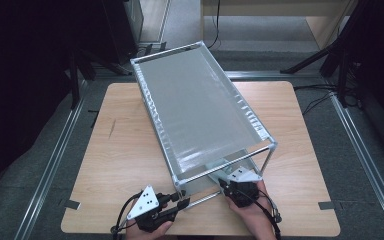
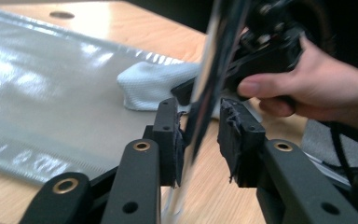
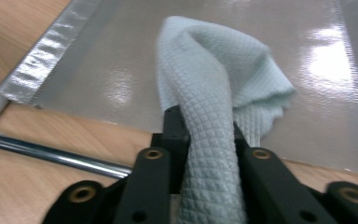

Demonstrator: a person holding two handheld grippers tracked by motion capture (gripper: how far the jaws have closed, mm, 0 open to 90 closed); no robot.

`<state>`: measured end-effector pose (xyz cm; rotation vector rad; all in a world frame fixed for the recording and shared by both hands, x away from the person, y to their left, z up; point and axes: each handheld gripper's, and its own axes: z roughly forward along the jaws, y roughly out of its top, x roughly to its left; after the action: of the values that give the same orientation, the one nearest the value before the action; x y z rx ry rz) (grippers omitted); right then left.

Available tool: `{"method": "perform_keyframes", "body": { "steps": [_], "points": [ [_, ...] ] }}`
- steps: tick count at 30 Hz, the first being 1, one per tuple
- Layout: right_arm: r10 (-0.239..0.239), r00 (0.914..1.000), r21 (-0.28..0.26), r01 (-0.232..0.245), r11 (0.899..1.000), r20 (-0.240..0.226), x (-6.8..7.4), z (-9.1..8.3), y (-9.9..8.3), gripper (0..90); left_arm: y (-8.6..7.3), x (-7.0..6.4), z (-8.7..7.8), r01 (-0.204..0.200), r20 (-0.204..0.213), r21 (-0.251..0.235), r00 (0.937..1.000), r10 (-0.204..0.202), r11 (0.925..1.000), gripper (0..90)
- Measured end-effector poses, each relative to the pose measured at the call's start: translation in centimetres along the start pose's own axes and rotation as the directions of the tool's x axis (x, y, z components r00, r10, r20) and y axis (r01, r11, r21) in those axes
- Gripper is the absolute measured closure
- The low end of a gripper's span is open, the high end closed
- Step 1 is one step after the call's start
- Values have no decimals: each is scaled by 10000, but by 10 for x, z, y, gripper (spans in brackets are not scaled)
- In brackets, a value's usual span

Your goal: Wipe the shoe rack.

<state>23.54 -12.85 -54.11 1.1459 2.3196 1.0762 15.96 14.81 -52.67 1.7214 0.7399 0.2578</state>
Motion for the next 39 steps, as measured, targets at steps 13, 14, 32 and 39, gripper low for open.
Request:
{"method": "perform_keyframes", "body": {
  "steps": [13,14,32,39],
  "points": [
    [594,9623,-56,-601,9982,2654,-36,-5,-8,807,2,-4,2,-291,-422,337,9986,305,9990,795],
    [552,9694,-42,-558,9984,2394,-31,-3,-8,808,2,-3,2,-286,-411,344,9987,300,9990,796],
    [-586,9957,-258,569,9980,-714,42,18,-2,807,0,-1,1,-46,-190,266,9998,51,9996,790],
    [304,9881,-146,-286,9995,1506,-19,1,-7,808,0,-1,1,-187,-245,263,9995,193,9995,795]
  ]
}}
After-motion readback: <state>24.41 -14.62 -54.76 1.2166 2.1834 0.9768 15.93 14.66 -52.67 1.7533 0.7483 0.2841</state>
